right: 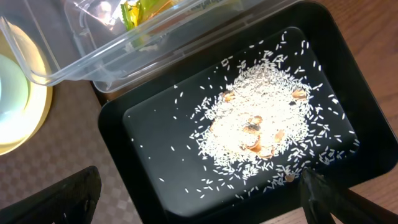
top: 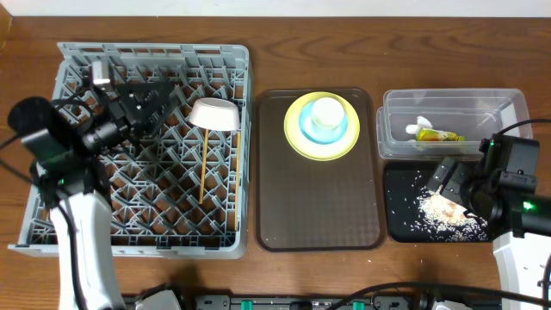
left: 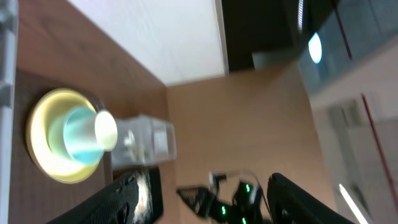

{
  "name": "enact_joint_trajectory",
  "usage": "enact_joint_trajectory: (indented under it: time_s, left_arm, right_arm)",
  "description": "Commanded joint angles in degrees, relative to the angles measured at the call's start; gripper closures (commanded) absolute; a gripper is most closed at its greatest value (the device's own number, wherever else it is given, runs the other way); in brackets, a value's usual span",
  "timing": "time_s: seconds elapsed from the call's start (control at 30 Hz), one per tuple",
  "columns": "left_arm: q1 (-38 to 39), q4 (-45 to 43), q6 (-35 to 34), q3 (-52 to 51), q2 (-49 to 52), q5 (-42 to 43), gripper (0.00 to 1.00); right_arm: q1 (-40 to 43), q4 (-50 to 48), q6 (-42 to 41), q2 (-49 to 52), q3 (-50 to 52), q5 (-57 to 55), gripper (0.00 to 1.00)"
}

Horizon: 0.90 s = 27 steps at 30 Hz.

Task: Sort waste into correct bins and load items into the dishwasher
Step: 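Release the bowl in the rack and raise the left gripper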

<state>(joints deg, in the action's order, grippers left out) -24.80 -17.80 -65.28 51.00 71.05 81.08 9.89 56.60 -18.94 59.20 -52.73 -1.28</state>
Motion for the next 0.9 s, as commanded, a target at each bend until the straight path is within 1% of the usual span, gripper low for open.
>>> enact_joint_trajectory:
  time_s: [0.0, 0.1, 0.17, 0.27, 0.33, 0.37, 0.47, 0.53, 0.57, 0.67, 0.7, 0.73, 0.8, 0.87]
  left_arm:
    - [0.0, 2.9, 2.7, 0.6, -8.0, -13.6, 0.32]
    - [1.3, 15.3, 11.2, 2.2, -12.4, -23.9, 0.32]
    - [3.5, 26.8, 19.6, 5.0, -13.6, -31.3, 0.32]
    - [8.9, 44.0, 32.6, 11.5, -12.1, -42.8, 0.32]
    - [14.1, 53.1, 39.0, 17.2, -9.3, -49.6, 0.32]
    - [17.2, 56.6, 41.2, 20.6, -7.4, -53.5, 0.3]
    - [26.1, 63.2, 45.2, 30.3, -0.7, -63.1, 0.28]
    - [31.8, 65.5, 49.8, 36.6, 4.7, -65.9, 0.24]
    - [34.2, 65.9, 51.5, 38.9, 7.3, -66.8, 0.24]
    - [39.4, 66.2, 52.6, 41.8, 13.9, -71.3, 0.34]
    - [40.4, 66.0, 52.6, 41.8, 15.8, -73.1, 0.4]
    - [41.1, 66.0, 52.6, 41.8, 17.8, -75.1, 0.47]
    - [41.8, 66.2, 52.6, 41.8, 21.4, -78.8, 0.7]
    - [41.8, 66.2, 52.6, 41.8, 25.0, -81.5, 0.81]
  right_arm:
    - [0.4, 0.0, -0.3, -0.3, -0.5, -0.2, 0.01]
    - [0.4, 0.0, -0.3, -0.3, -0.5, -0.2, 0.01]
    - [0.4, 0.0, -0.3, -0.3, -0.5, -0.2, 0.01]
    - [0.4, 0.0, -0.3, -0.3, -0.5, -0.2, 0.01]
    - [0.4, 0.0, -0.3, -0.3, -0.5, -0.2, 0.01]
    - [0.4, 0.0, -0.3, -0.3, -0.5, -0.2, 0.01]
    - [0.4, 0.0, -0.3, -0.3, -0.5, -0.2, 0.01]
    - [0.4, 0.0, -0.3, -0.3, -0.5, -0.2, 0.01]
    - [0.4, 0.0, -0.3, -0.3, -0.5, -0.2, 0.01]
    - [0.4, 0.0, -0.3, -0.3, -0.5, -0.2, 0.01]
    - [0.4, 0.0, -0.3, -0.3, -0.5, -0.2, 0.01]
    - [0.4, 0.0, -0.3, -0.3, -0.5, -0.2, 0.01]
    - [0.4, 0.0, -0.3, -0.3, -0.5, -0.2, 0.01]
    - [0.4, 0.0, -0.3, -0.3, -0.5, -0.2, 0.01]
